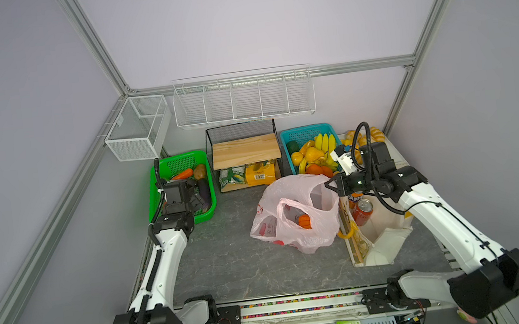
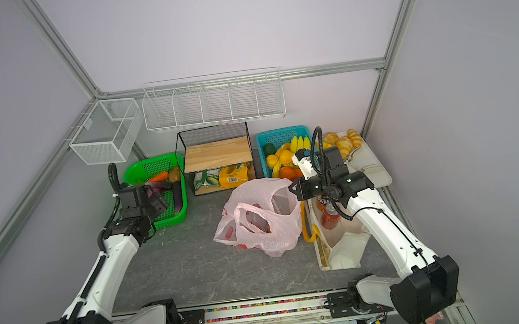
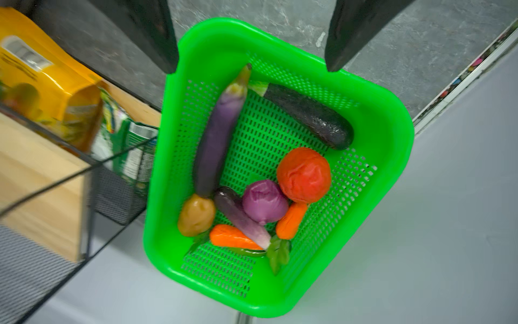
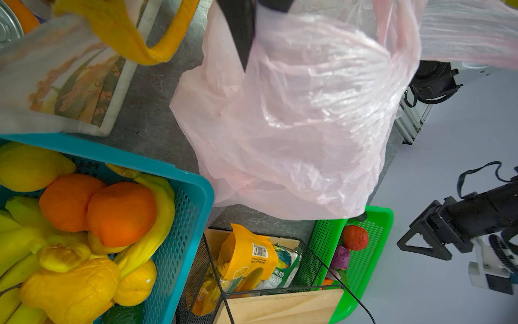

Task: Place the mixed food into the grocery bags and tie them
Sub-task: 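Lower the left gripper onto the red tomato and grasp it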

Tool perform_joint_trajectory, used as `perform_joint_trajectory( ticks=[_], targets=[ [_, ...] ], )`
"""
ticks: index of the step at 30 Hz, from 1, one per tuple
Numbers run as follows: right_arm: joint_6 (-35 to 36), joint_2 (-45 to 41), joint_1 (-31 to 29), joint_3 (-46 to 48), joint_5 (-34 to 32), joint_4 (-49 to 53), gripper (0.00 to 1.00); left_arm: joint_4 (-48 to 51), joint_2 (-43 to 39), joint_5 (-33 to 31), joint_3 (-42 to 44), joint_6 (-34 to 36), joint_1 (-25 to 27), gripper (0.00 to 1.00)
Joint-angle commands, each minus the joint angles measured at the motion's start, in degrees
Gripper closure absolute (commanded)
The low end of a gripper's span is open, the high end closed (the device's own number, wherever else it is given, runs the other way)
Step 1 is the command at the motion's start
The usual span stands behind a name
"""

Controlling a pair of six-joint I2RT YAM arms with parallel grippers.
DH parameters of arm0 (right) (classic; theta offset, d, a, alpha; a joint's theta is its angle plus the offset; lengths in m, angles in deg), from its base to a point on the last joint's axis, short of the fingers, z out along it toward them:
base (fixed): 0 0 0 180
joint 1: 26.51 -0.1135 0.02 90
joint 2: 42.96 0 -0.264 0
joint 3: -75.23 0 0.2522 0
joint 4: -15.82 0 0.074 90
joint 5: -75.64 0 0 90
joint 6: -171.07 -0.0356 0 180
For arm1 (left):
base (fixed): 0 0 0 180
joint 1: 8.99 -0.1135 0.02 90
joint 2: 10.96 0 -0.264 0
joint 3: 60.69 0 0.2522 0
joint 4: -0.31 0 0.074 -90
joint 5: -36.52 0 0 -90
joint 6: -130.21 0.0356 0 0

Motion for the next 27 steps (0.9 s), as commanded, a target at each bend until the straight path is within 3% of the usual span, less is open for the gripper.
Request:
perform_joint_trajectory(
  ticks=[1,10,19,27],
  targets=[
    [-0.61,0.24,-0.18,1.27,2.57,-3.90,0.92,-6.66,6.87,-8.89,-2.17,0.87,-0.55,0.16],
    [-1.23,-2.08,0.09,4.33,1.79,-6.40,0.92,-0.35,26.78,-15.47,-14.55,12.50,-1.38,0.11],
    [-1.80,-1.84,0.46,4.80,2.58,-7.49,0.92,1.08,36.48,-17.27,-20.50,18.50,-4.66,0.11],
    [-1.64,-1.77,0.44,4.63,1.88,-7.15,0.92,4.47,43.26,-14.10,-27.29,20.25,-6.50,0.13]
  ],
)
